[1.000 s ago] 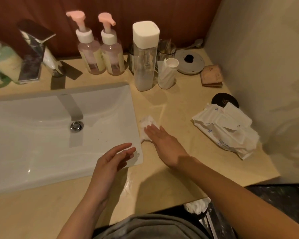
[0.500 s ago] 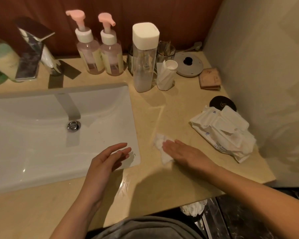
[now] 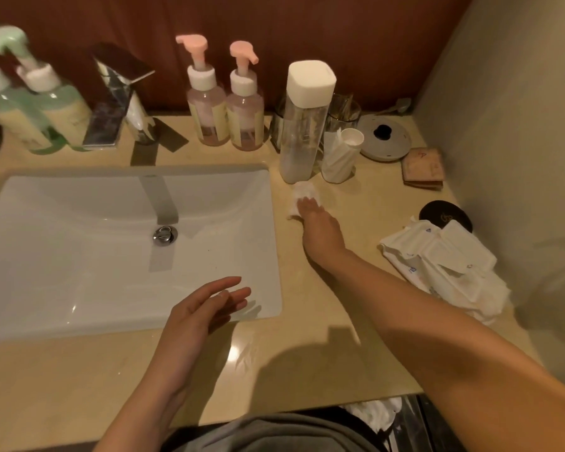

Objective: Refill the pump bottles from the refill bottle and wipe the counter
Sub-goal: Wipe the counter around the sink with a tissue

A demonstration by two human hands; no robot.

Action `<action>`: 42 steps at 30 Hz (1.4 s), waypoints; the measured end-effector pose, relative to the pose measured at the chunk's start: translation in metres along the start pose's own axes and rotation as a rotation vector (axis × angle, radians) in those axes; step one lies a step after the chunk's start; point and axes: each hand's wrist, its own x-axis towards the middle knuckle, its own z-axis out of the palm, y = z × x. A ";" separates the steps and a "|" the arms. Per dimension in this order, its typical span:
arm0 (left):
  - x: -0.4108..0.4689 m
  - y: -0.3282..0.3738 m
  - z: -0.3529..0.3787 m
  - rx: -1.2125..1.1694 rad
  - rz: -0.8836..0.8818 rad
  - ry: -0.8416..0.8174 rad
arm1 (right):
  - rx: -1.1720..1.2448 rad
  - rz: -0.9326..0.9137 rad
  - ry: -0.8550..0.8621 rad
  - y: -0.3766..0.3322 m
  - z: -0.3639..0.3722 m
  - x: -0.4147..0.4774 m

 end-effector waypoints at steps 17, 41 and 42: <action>0.021 -0.015 -0.002 0.050 -0.062 -0.016 | 0.040 -0.630 -0.194 0.054 0.009 -0.200; 0.027 -0.028 -0.046 0.880 0.143 -0.195 | 0.094 -0.167 0.259 -0.107 0.080 -0.220; 0.026 -0.029 -0.046 0.904 0.153 -0.214 | 0.083 -0.203 0.247 -0.106 0.080 -0.229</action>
